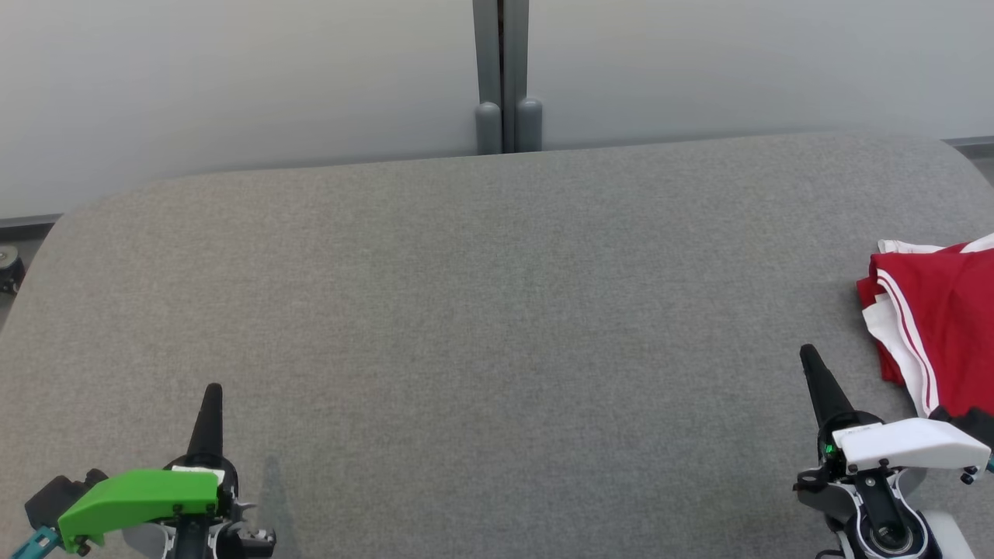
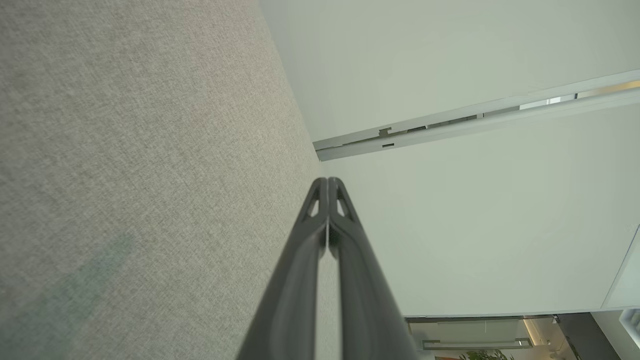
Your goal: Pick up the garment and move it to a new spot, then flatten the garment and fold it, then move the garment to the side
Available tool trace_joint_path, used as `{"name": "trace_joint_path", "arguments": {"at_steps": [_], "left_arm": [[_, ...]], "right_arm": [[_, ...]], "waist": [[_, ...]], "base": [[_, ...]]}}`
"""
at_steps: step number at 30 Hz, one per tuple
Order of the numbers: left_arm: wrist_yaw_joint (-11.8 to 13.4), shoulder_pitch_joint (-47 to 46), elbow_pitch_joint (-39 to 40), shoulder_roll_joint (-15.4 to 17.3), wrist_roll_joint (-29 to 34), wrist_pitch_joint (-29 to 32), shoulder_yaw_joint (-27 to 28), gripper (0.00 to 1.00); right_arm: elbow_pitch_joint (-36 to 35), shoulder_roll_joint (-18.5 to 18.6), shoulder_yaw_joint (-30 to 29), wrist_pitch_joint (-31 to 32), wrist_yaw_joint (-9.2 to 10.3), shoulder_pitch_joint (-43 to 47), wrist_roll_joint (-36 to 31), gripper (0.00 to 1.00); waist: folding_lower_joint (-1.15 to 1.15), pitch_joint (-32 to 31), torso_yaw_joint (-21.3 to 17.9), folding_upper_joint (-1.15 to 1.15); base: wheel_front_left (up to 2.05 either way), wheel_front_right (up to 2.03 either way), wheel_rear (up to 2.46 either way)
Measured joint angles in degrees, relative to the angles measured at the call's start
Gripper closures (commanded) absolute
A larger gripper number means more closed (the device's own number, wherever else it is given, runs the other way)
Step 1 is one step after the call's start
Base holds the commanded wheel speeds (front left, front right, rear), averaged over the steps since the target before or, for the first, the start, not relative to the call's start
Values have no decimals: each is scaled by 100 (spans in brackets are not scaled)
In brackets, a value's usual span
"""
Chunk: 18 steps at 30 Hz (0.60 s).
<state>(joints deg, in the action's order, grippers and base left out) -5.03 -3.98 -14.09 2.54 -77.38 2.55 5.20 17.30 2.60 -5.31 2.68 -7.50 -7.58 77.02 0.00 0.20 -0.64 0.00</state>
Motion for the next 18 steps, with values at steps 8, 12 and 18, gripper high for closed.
{"name": "trace_joint_path", "arguments": {"at_steps": [8,12,18], "left_arm": [[-10,-34,41,2,-372,101,31,100],[-29,-75,57,3,-542,149,43,100],[-36,-105,75,5,-795,219,68,100]], "right_arm": [[-62,1,-32,96,0,6,378,100],[-93,3,-47,144,0,8,554,100],[-136,5,-74,218,0,10,810,100]], "waist": [[0,-6,14,0],[0,-8,21,0],[0,-13,31,0]], "base": [[0,0,0],[0,0,0],[0,0,0]]}}
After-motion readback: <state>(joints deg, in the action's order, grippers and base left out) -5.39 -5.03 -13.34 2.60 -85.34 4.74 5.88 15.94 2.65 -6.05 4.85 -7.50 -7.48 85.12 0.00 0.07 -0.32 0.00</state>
